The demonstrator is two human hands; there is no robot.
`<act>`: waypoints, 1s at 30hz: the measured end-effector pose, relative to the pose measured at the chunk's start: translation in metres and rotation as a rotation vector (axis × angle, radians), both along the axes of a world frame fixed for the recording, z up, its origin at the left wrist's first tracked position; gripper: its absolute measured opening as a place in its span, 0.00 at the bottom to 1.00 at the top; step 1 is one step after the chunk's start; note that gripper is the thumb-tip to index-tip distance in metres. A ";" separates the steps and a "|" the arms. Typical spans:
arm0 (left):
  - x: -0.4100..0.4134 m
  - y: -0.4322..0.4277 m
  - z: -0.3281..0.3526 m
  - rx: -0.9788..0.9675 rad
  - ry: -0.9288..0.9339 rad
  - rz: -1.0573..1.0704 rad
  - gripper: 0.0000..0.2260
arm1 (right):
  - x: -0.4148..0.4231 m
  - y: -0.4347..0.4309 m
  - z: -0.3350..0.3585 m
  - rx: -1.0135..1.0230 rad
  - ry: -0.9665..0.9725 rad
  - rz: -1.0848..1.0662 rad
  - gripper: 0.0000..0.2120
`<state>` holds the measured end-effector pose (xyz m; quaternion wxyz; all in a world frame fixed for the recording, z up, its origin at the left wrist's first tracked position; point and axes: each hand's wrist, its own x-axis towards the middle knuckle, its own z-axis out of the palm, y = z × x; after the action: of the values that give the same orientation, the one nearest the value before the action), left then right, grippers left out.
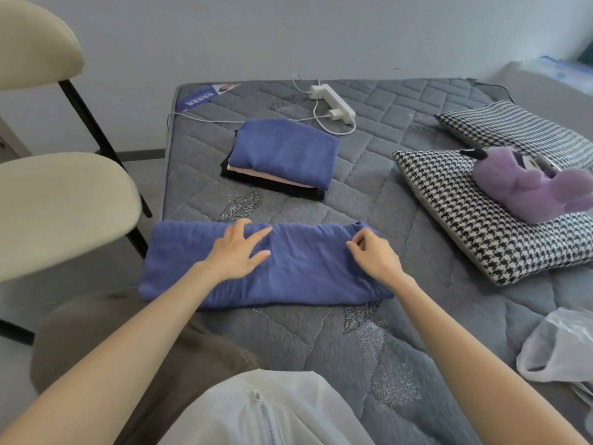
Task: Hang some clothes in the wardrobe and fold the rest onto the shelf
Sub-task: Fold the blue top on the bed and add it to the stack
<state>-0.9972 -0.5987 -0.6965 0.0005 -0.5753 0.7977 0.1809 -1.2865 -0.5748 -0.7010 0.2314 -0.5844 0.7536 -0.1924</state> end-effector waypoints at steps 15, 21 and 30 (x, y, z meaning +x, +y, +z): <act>-0.093 -0.002 -0.066 -0.137 -0.069 -0.026 0.31 | -0.022 -0.072 -0.020 0.143 0.024 -0.210 0.15; -0.084 -0.003 -0.080 -0.160 -0.082 0.077 0.32 | -0.033 -0.074 -0.025 -0.064 -0.630 -0.717 0.13; -0.080 -0.004 -0.082 -0.172 -0.096 0.059 0.31 | -0.033 -0.065 -0.030 -0.058 -0.335 -0.642 0.09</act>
<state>-1.0769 -0.6030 -0.7787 -0.0159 -0.6046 0.7920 0.0838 -1.3197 -0.6396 -0.7309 0.2629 -0.2848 0.8445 -0.3696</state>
